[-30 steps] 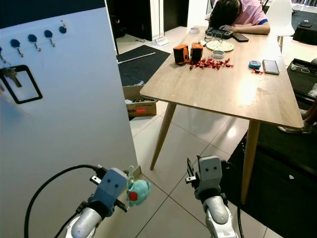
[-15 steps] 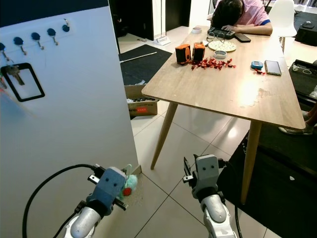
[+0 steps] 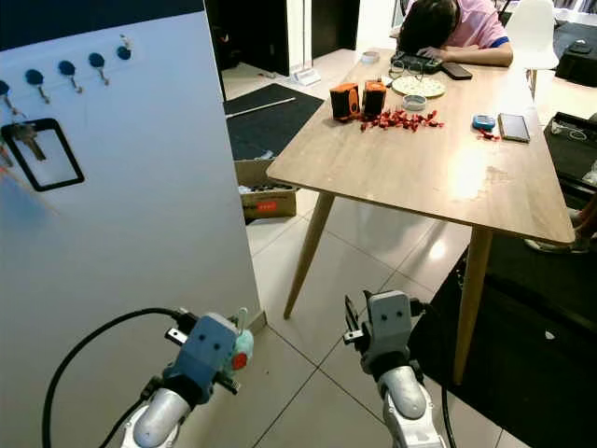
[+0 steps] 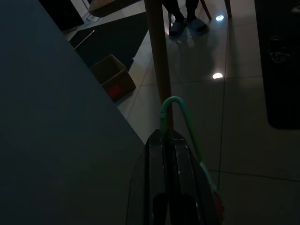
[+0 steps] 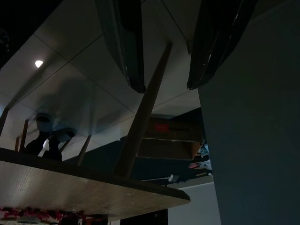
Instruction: Hang keys on a hook
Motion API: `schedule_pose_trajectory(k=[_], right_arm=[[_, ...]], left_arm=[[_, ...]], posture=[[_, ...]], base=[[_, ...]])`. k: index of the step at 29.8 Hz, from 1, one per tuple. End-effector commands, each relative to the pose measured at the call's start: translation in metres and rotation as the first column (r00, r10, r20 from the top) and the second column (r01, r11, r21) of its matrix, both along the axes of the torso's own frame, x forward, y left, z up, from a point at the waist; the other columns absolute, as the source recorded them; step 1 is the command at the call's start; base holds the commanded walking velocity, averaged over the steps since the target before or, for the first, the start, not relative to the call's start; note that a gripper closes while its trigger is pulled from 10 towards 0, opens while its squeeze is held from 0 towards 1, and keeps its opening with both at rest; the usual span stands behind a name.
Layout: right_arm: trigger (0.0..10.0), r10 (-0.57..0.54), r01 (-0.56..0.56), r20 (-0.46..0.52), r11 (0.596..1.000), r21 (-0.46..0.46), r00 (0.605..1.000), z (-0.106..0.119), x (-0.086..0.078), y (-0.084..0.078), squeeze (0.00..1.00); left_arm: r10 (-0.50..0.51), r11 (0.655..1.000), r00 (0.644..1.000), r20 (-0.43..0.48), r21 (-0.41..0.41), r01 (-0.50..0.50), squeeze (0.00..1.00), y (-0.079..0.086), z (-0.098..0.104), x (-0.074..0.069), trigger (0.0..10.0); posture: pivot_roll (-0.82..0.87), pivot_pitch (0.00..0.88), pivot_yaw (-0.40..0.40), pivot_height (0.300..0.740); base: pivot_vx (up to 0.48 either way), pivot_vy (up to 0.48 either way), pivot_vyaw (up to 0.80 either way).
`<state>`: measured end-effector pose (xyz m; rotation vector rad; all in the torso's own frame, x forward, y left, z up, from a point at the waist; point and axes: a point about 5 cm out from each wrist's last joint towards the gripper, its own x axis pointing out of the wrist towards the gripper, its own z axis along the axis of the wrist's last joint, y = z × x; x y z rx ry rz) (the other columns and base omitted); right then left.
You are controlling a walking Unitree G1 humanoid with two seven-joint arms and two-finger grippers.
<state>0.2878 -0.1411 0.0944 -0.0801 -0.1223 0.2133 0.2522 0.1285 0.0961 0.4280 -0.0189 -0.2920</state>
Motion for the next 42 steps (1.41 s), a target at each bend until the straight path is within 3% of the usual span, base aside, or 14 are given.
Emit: schedule_pose_trajectory(k=[1, 42], right_arm=[[10.0, 0.007, -0.007, -0.003, 1.000, 0.003, 1.000, -0.0006, -0.0005, 0.0016, 0.00], [10.0, 0.031, -0.032, -0.018, 0.999, -0.018, 0.999, -0.0040, 0.0006, 0.0066, 0.00]], left_arm=[[0.010, 1.000, 1.000, -0.021, 0.013, -0.010, 0.00, 0.0021, -0.0063, -0.0010, 10.0], [0.024, 0.999, 0.999, -0.025, 0.025, -0.023, 0.00, 0.0054, -0.0082, -0.0010, 10.0]], posture=[[0.08, 0.153, 0.012, 0.740], [0.09, 0.160, 0.012, 0.740]], base=[[0.000, 0.000, 0.00], [0.000, 0.000, 0.04]])
